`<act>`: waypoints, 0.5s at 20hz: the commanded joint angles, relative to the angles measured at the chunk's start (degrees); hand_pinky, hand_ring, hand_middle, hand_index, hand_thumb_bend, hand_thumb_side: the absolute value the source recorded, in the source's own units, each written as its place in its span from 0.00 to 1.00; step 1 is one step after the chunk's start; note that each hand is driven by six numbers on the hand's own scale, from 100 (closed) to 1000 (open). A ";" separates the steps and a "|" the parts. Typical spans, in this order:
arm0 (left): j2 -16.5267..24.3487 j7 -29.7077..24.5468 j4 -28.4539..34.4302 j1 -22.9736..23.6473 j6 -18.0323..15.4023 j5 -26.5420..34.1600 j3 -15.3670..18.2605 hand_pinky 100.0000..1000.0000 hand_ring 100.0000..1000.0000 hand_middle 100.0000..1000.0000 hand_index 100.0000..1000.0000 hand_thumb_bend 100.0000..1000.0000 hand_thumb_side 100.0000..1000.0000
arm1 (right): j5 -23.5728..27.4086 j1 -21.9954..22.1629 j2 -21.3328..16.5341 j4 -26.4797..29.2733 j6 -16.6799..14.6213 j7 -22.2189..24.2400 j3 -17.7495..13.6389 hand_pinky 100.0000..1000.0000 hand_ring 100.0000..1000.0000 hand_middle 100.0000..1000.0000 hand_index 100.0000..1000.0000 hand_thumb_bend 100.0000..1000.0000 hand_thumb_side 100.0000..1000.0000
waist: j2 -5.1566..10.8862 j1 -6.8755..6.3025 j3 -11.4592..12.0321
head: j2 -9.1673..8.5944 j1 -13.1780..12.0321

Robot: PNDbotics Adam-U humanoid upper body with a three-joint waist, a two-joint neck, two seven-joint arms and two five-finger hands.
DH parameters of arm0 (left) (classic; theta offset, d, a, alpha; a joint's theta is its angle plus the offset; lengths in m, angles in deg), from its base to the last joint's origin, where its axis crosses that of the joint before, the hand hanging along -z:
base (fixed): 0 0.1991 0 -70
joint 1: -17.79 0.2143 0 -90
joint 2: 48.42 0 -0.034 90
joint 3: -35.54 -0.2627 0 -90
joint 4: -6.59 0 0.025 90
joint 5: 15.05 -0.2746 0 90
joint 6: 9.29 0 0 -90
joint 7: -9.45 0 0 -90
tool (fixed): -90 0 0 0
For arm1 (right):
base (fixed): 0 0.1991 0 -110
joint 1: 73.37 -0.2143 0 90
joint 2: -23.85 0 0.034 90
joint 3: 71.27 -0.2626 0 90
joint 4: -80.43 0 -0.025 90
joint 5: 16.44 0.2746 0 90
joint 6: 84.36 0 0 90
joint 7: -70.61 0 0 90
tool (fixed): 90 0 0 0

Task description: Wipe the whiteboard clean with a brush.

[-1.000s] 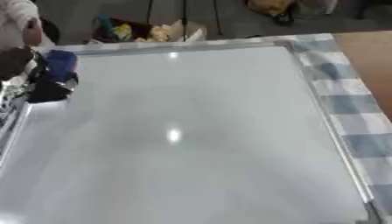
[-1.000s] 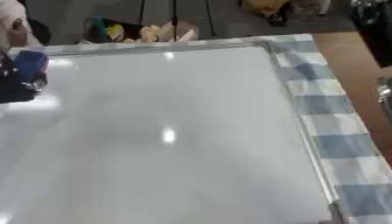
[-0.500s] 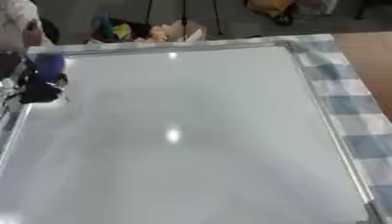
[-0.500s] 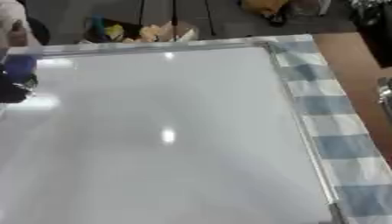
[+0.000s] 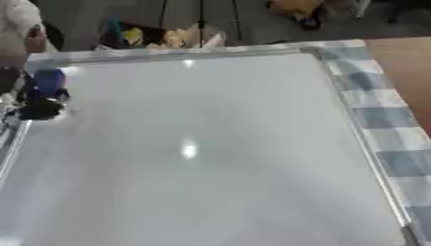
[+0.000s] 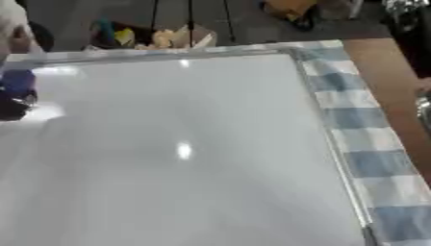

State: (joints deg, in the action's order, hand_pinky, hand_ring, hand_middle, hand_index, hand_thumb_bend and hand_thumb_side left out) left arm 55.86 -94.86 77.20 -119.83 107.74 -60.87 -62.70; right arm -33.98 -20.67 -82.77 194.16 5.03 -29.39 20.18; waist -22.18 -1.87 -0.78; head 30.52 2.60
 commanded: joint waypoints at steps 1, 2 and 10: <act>0.89 0.21 -0.54 -1.46 -0.26 0.26 0.41 0.29 0.34 0.28 0.03 0.00 0.46 | 0.41 -0.84 -1.74 0.86 0.03 0.01 -0.41 0.81 0.84 0.75 0.84 0.00 1.00 | 1.09 0.08 -0.13 | -0.81 -0.27; 0.87 0.18 -1.10 -1.46 -0.25 0.05 0.30 0.29 0.34 0.28 0.03 0.00 0.46 | 0.42 -0.84 -1.73 0.86 0.02 0.00 -0.42 0.81 0.84 0.75 0.84 0.00 1.00 | 1.04 0.08 -0.17 | -0.84 -0.32; 0.35 -0.22 -4.24 -2.02 -0.61 -2.03 0.37 0.29 0.35 0.28 0.03 0.00 0.45 | 0.50 -0.86 -1.65 0.86 0.03 0.04 -0.36 0.81 0.84 0.75 0.83 0.00 1.00 | 0.80 -0.06 -0.41 | -0.99 -0.52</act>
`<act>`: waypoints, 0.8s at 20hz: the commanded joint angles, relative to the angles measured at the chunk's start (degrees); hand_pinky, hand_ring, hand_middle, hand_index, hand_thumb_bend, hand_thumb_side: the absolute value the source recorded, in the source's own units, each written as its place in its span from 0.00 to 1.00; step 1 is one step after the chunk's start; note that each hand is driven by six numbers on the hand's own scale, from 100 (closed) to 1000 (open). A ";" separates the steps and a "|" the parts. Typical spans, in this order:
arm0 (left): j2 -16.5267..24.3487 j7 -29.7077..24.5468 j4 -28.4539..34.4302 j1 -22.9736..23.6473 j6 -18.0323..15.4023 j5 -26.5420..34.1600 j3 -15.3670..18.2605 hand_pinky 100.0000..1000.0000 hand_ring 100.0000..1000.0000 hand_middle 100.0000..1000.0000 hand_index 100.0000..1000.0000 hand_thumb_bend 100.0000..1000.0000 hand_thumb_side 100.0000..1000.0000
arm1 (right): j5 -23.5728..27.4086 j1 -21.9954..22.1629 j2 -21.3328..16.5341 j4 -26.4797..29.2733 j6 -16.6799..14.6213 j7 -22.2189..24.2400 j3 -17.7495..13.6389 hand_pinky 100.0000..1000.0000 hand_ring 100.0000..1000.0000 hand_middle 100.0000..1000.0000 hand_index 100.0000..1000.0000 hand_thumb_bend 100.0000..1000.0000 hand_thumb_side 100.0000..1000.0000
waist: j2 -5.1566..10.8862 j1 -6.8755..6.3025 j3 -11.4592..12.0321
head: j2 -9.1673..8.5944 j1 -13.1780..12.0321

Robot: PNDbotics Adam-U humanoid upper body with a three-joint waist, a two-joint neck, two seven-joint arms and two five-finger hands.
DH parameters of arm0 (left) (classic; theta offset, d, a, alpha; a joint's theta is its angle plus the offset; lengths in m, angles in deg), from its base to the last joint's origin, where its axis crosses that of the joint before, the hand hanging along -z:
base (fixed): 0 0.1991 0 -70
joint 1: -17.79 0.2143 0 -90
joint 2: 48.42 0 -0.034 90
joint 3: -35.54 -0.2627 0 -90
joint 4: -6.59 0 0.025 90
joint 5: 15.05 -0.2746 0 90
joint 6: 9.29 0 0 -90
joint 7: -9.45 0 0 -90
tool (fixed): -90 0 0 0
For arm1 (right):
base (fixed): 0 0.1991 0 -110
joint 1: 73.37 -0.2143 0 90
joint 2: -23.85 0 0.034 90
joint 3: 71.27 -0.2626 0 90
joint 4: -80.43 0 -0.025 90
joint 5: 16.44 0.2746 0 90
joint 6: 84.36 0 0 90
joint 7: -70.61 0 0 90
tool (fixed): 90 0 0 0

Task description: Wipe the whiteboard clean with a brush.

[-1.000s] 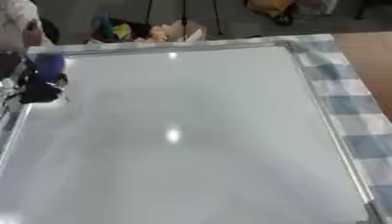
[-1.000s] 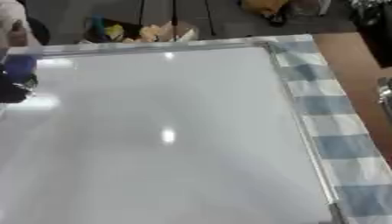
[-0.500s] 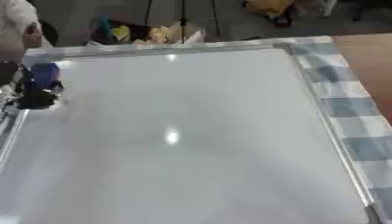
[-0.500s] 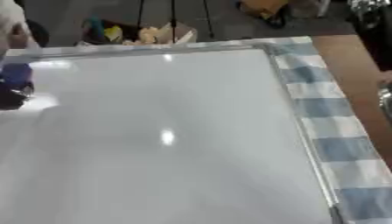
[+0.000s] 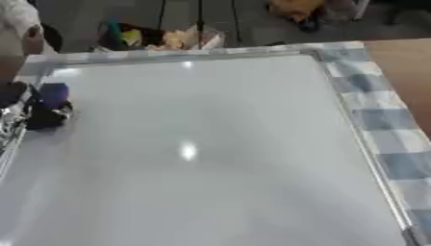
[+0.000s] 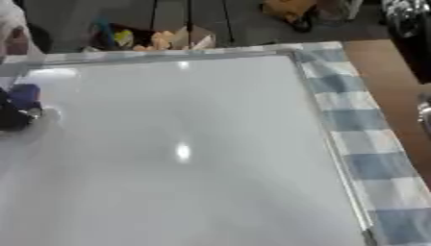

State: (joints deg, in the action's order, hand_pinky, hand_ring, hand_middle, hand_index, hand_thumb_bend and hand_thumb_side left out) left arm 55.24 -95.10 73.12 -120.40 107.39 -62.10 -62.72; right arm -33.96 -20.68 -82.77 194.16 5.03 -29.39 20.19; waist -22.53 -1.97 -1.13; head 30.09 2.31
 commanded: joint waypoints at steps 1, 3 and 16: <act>0.91 -0.06 -0.46 -1.53 -0.31 -1.02 0.40 0.29 0.35 0.28 0.03 0.00 0.45 | 0.48 -0.85 -1.65 0.86 0.03 0.03 -0.37 0.81 0.84 0.75 0.83 0.00 1.00 | 1.15 0.04 -0.08 | -0.57 -0.26; 0.80 -0.33 -1.03 -1.66 -0.45 -1.50 0.39 0.29 0.35 0.28 0.04 0.00 0.44 | 0.49 -0.88 -1.64 0.86 0.03 0.03 -0.36 0.81 0.84 0.75 0.83 0.00 1.00 | 1.16 0.03 -0.13 | -0.65 -0.31; 0.22 -2.67 -2.03 -2.04 -1.60 -2.47 0.15 0.34 0.41 0.38 0.10 0.00 0.47 | 0.66 -0.82 -1.58 0.86 0.14 -0.23 -0.39 0.81 0.84 0.75 0.83 0.00 1.00 | 1.22 -0.05 -0.09 | -0.76 -0.56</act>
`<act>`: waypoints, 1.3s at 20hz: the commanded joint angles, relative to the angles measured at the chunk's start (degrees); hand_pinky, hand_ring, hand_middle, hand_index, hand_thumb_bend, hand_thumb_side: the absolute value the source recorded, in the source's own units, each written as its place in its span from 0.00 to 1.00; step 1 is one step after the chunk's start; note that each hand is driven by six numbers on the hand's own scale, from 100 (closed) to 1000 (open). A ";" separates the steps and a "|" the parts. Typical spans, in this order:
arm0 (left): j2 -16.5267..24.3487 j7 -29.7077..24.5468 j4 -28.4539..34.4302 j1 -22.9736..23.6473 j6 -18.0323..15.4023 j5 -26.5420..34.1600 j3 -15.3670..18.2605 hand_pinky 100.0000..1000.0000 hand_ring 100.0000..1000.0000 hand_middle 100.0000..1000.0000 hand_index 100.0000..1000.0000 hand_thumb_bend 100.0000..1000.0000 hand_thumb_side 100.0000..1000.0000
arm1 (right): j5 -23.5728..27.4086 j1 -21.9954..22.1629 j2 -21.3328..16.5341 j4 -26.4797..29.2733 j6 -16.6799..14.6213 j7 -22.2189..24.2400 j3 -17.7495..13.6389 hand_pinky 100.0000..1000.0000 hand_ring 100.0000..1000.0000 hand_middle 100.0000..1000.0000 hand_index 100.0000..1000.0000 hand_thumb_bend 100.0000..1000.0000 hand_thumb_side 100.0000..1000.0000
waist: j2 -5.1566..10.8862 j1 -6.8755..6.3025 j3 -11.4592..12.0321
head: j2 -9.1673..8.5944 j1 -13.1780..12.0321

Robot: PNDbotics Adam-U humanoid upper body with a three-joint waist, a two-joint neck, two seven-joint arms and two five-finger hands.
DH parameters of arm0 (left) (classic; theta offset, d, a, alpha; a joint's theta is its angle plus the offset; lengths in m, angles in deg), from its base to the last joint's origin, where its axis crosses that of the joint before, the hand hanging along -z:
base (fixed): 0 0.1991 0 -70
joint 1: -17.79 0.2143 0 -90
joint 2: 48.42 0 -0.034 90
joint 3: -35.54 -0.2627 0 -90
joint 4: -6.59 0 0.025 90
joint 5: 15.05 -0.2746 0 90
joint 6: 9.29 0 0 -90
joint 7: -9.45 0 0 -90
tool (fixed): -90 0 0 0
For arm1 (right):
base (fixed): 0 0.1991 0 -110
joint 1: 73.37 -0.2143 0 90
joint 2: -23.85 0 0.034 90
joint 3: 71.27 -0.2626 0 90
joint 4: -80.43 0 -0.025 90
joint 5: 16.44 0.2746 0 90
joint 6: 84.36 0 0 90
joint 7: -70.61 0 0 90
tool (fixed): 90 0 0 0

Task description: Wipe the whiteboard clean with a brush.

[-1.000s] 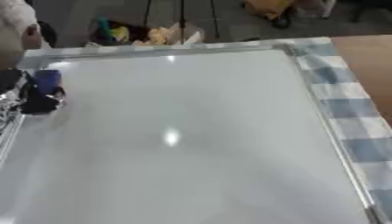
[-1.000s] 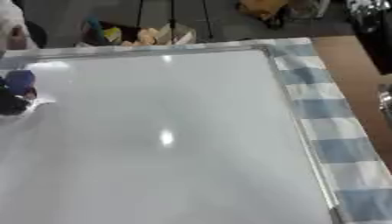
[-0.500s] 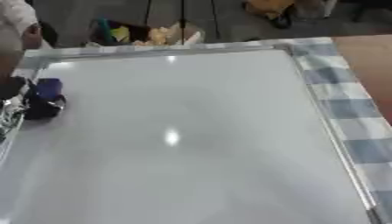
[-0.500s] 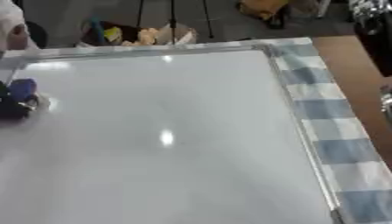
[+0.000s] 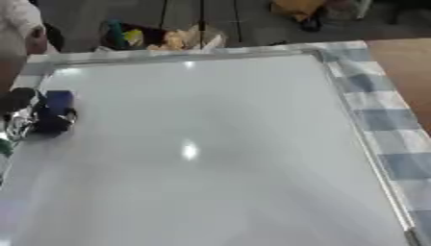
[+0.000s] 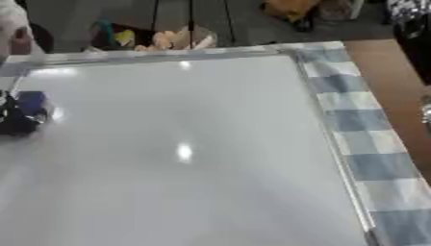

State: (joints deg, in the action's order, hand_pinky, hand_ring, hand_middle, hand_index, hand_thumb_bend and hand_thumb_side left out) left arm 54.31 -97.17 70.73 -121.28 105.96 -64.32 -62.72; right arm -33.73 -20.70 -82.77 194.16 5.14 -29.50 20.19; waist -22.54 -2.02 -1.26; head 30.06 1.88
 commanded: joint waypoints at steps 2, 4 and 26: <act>1.23 -1.36 0.33 -1.19 -0.52 -0.60 0.01 0.36 0.42 0.39 0.12 0.00 0.47 | 0.39 -0.78 -1.59 0.86 0.05 -0.08 -0.40 0.81 0.84 0.74 0.83 0.00 1.00 | 1.28 -0.01 0.12 | -0.70 -0.15; 1.29 -2.00 0.36 -1.22 -0.84 -1.01 0.02 0.36 0.43 0.39 0.15 0.00 0.48 | 0.38 -0.77 -1.60 0.86 0.06 -0.09 -0.41 0.81 0.84 0.74 0.83 0.00 1.00 | 1.33 0.00 0.17 | -0.70 -0.16; 1.32 -5.74 0.40 -1.42 -2.64 -3.09 0.17 0.40 0.51 0.53 0.39 0.00 0.54 | 0.62 -0.67 -1.61 0.86 0.00 -0.24 -0.43 0.81 0.83 0.74 0.83 0.00 1.00 | 1.67 0.06 0.59 | -0.78 -0.11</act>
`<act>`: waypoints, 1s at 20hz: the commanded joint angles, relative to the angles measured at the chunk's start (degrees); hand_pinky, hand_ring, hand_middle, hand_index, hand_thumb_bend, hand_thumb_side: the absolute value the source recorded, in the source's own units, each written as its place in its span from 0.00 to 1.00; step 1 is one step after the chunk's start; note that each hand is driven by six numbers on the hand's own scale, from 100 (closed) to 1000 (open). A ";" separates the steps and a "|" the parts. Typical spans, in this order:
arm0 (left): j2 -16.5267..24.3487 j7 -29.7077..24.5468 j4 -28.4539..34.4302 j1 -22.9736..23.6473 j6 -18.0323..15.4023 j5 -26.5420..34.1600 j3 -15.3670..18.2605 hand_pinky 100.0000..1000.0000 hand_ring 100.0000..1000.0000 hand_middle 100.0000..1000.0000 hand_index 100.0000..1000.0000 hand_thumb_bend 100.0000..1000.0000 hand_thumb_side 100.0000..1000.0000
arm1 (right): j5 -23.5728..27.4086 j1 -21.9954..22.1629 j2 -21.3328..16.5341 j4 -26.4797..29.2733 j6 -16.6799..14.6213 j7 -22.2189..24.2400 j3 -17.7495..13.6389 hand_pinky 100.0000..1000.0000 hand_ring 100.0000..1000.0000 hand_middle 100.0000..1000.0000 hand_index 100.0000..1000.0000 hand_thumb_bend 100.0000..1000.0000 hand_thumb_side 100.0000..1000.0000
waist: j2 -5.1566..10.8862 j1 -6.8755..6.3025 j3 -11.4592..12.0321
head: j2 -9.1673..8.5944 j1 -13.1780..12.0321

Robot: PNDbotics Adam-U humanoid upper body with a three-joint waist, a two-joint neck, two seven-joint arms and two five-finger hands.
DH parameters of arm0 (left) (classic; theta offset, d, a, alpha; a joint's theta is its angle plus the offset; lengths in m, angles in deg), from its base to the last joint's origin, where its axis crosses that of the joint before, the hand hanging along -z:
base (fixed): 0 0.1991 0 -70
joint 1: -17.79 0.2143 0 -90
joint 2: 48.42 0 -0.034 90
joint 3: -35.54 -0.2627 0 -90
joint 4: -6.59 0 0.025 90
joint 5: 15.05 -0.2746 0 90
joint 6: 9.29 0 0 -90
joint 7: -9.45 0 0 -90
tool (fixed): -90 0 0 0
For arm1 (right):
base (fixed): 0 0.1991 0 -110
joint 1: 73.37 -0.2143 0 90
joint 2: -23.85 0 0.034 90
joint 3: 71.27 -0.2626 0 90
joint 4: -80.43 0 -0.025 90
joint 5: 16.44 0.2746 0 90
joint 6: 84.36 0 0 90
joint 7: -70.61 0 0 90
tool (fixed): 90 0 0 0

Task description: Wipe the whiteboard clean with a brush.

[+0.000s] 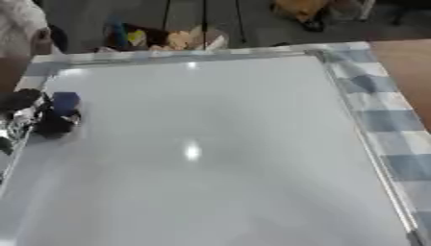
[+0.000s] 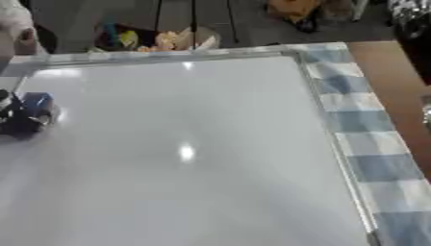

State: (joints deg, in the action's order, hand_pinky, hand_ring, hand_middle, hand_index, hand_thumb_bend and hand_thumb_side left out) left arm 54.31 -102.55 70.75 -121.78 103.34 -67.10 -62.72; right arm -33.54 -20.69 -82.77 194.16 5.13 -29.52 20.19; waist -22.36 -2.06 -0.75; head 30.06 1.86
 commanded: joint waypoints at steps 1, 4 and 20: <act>1.29 -0.43 0.37 -0.94 -0.06 -0.37 0.17 0.41 0.52 0.54 0.39 0.00 0.54 | 0.44 -0.67 -1.61 0.86 0.01 -0.22 -0.42 0.81 0.83 0.74 0.83 0.00 1.00 | 1.49 0.11 0.10 | -0.77 -0.08; 1.22 -0.68 0.32 -0.97 -0.22 -0.54 0.13 0.41 0.53 0.57 0.38 0.00 0.55 | 0.45 -0.67 -1.63 0.86 -0.01 -0.21 -0.42 0.81 0.83 0.74 0.83 0.00 1.00 | 1.48 0.11 0.10 | -0.81 -0.13; 0.67 -2.31 -0.15 -1.41 -1.40 -0.86 -0.06 0.42 0.55 0.56 0.40 0.05 0.61 | 0.57 -0.64 -1.55 0.86 0.08 -0.43 -0.53 0.81 0.83 0.74 0.83 0.00 1.00 | 1.52 -0.01 -0.28 | -1.11 -0.34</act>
State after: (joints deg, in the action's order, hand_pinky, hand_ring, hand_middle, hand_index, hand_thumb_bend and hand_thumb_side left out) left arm 54.31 -104.48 70.39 -122.37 102.11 -67.75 -62.72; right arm -33.46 -20.69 -82.77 194.16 5.17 -29.63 20.19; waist -22.25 -2.14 -0.91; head 29.62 1.63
